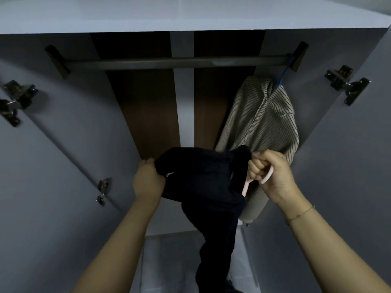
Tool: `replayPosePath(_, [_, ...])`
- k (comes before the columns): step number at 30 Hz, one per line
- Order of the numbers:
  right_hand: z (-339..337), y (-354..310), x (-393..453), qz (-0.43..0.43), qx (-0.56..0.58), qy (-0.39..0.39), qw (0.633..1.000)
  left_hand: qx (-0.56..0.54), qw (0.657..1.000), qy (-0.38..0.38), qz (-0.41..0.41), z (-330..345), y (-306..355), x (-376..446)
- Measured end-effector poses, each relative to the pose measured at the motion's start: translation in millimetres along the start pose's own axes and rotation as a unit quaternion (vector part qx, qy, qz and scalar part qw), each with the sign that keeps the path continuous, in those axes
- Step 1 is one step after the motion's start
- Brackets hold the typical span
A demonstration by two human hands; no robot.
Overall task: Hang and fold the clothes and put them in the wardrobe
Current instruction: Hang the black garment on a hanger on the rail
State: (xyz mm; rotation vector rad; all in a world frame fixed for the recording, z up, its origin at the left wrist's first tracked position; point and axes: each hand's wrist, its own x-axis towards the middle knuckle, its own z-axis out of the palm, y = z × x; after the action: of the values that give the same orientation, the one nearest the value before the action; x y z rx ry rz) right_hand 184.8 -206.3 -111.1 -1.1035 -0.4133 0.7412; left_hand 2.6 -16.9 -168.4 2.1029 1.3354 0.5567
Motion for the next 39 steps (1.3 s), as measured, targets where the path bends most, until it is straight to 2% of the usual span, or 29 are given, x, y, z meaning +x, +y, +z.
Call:
replayPosePath(2, [2, 2, 7, -0.021, -0.009, 0.016, 1.0, -0.102, 0.991, -0.089, -0.022, -11, 0, 10])
replayPosePath(4, [1, 3, 12, -0.03, -0.025, 0.018, 0.999, -0.283, 0.945, -0.164, -0.028, -28, 12, 10])
replayPosePath(5, [1, 4, 14, -0.029, -0.03, 0.012, 0.999, -0.372, 0.914, -0.153, -0.053, -33, 13, 10])
replayPosePath(6, [1, 5, 16, -0.028, -0.036, 0.005, 0.999, -0.417, 0.898, -0.117, -0.075, -35, 12, 13])
replayPosePath(8, [5, 9, 18, -0.029, -0.053, -0.003, 0.998, -0.359, 0.924, -0.066, -0.115, -36, 6, 19])
replayPosePath(9, [8, 11, 19, -0.03, -0.063, -0.002, 0.998, -0.301, 0.943, -0.065, -0.128, -33, 2, 21])
replayPosePath(11, [14, 12, 21, -0.035, -0.074, 0.008, 0.997, -0.298, 0.937, -0.112, -0.143, -29, -2, 24])
replayPosePath(12, [16, 12, 21, -0.04, -0.077, 0.016, 0.996, -0.356, 0.909, -0.169, -0.135, -30, 0, 24])
replayPosePath(14, [21, 8, 22, -0.048, -0.081, 0.03, 0.995, -0.486, 0.823, -0.274, -0.105, -30, 9, 19])
replayPosePath(15, [23, 6, 23, -0.051, -0.076, 0.038, 0.995, -0.492, 0.808, -0.312, -0.086, -24, 13, 16])
replayPosePath(16, [25, 3, 25, -0.052, -0.067, 0.046, 0.995, -0.438, 0.832, -0.334, -0.072, -17, 15, 11])
replayPosePath(18, [28, -3, 27, -0.056, -0.047, 0.058, 0.996, -0.223, 0.911, -0.342, -0.051, -1, 18, -9])
replayPosePath(19, [30, -6, 28, -0.06, -0.042, 0.064, 0.995, -0.171, 0.915, -0.365, -0.021, 5, 18, -22])
replayPosePath(21, [35, -9, 29, -0.066, -0.046, 0.08, 0.994, -0.209, 0.873, -0.44, 0.029, 15, 21, -49])
replayPosePath(22, [37, -10, 29, -0.07, -0.048, 0.089, 0.992, -0.221, 0.867, -0.443, 0.06, 20, 26, -64])
replayPosePath(23, [40, -9, 29, -0.074, -0.048, 0.095, 0.992, -0.214, 0.886, -0.399, 0.101, 27, 28, -74])
replayPosePath(25, [43, -9, 29, -0.075, -0.047, 0.104, 0.991, -0.167, 0.938, -0.25, 0.173, 40, 32, -81])
replayPosePath(26, [44, -10, 29, -0.068, -0.052, 0.101, 0.991, -0.144, 0.95, -0.191, 0.199, 40, 34, -79])
replayPosePath(28, [42, -17, 29, -0.046, -0.077, 0.064, 0.994, -0.132, 0.954, -0.151, 0.224, 34, 38, -69])
replayPosePath(30, [30, -26, 29, -0.056, -0.128, 0.012, 0.99, -0.153, 0.947, -0.172, 0.225, 22, 41, -53])
replayPosePath(32, [4, -38, 27, -0.113, -0.273, -0.014, 0.955, -0.203, 0.934, -0.209, 0.207, 4, 44, -35])
replayPosePath(35, [-43, -46, 18, -0.166, -0.526, -0.077, 0.83, -0.244, 0.919, -0.245, 0.187, -23, 49, -8])
replayPosePath(37, [-67, -38, 16, -0.185, -0.596, -0.088, 0.776, -0.231, 0.912, -0.266, 0.208, -35, 54, 7])
replayPosePath(39, [-75, -32, 21, -0.219, -0.648, -0.064, 0.727, -0.211, 0.91, -0.27, 0.234, -41, 63, 17])
